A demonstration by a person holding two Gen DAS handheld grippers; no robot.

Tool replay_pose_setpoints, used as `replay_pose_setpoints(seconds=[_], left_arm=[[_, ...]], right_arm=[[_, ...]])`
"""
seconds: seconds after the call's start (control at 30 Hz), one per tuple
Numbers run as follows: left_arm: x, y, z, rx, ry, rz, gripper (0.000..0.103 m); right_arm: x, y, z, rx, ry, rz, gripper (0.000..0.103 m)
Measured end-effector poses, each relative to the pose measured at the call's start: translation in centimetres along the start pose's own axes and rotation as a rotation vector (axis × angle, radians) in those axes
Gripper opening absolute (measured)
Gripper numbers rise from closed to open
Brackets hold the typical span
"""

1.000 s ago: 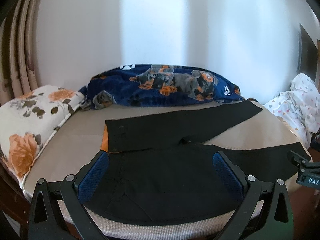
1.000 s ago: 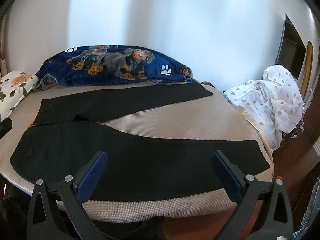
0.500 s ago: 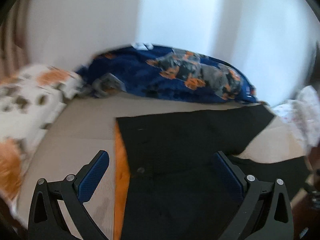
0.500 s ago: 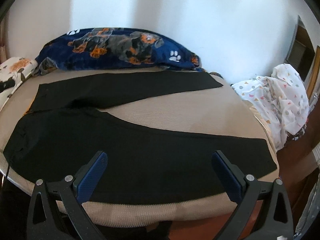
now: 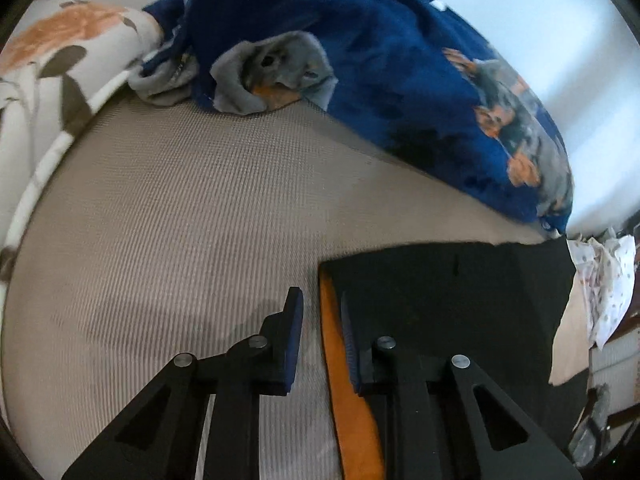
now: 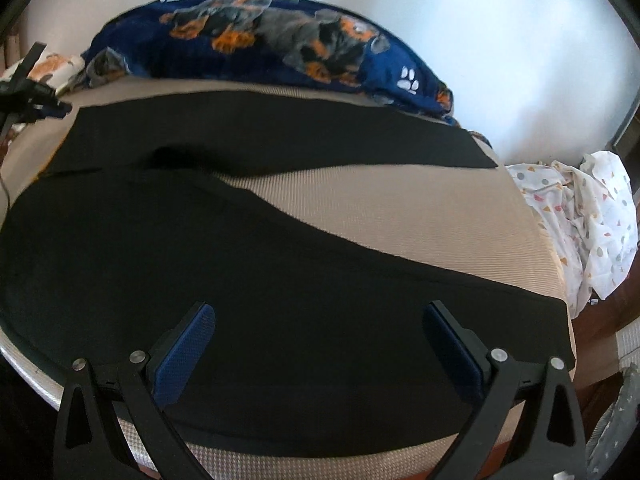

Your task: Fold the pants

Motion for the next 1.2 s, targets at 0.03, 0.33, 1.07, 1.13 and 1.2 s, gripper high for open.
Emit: replay_pose_setpoints(seconds=[0.03,0.33,1.07,1.13,1.2], left_arm=[[0.2,0.6,0.7,0.021,-0.003,0.0,0.022],[-1.1,2.0,3.7,0.107,-0.087,0.079,0.049],[-11.6,-8.6,-7.5,-0.339,-0.014,0.436,0.009],[-12.4,-10.8,-9.3,-0.375,-0.014,0.46,0.009],[-13.0,-12.4,-10.4,-0.394,-0.019,0.465,0.009]], right_arm=[[0.0,0.0,0.3,0.007,0.001,0.0,0.102],[0.2,0.4,1.6,0.035,0.01,0.001,0.102],[0.0,1.2,1.6,0.024,0.154,0.103,0.102],[-0.8,1.1,1.4,0.022,0.199,0.157,0.102],[-1.5,0.9,1.1,0.016,0.238,0.203,0.102]])
Point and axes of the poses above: each gripper's, at about its wrist camera, not at the fingertips, and z roughly the way its jaws point, x to its left, y to its top, the point moved 3 cm from there along z, roughly the way its jaws point, and after that the axes turned 11 degrees about -z, right-handed, at the moved point
